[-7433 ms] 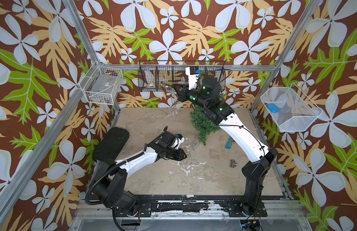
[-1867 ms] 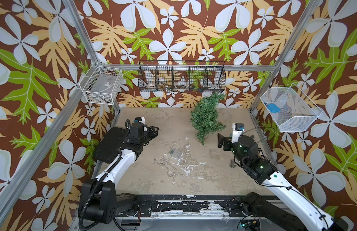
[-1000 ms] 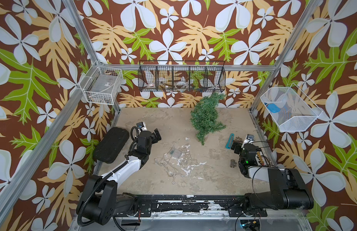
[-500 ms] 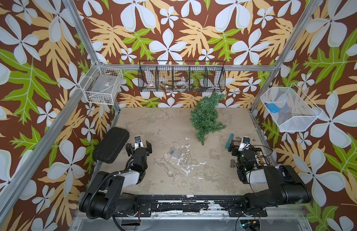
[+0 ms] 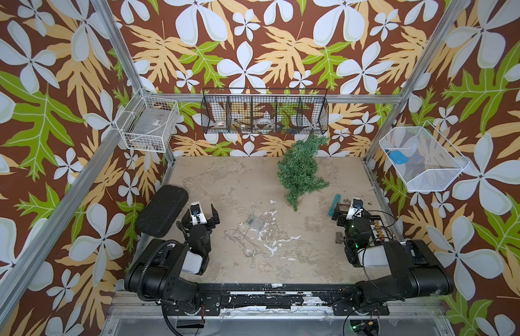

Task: Remove string lights from the small christmas tree
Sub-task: Reset both arms

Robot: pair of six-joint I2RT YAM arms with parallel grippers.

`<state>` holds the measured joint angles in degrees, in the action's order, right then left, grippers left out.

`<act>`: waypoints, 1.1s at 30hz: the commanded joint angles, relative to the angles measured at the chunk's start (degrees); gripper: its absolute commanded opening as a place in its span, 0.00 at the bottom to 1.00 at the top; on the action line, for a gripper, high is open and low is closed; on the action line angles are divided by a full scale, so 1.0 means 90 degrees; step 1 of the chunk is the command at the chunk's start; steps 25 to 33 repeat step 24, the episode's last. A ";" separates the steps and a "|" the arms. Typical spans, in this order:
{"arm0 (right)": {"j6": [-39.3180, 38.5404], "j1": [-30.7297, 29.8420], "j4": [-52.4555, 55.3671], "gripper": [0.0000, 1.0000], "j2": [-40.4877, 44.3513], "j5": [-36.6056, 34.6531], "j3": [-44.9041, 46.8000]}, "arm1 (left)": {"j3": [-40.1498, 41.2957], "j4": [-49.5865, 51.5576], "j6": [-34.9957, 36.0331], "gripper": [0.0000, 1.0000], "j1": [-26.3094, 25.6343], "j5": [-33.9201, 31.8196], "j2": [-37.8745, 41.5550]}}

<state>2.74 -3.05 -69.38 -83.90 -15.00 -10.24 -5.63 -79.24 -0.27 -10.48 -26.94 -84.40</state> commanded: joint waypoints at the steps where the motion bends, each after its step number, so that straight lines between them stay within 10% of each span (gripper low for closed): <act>1: -0.0027 -0.0013 -0.0133 1.00 -0.0014 0.0007 -0.0042 | -0.0020 -0.0220 -0.0097 1.00 0.0022 -0.0024 0.0067; 33: -0.0026 -0.0008 -0.0114 1.00 -0.0026 0.0017 -0.0054 | -0.0022 -0.0353 -0.0038 1.00 0.0022 0.0005 -0.0007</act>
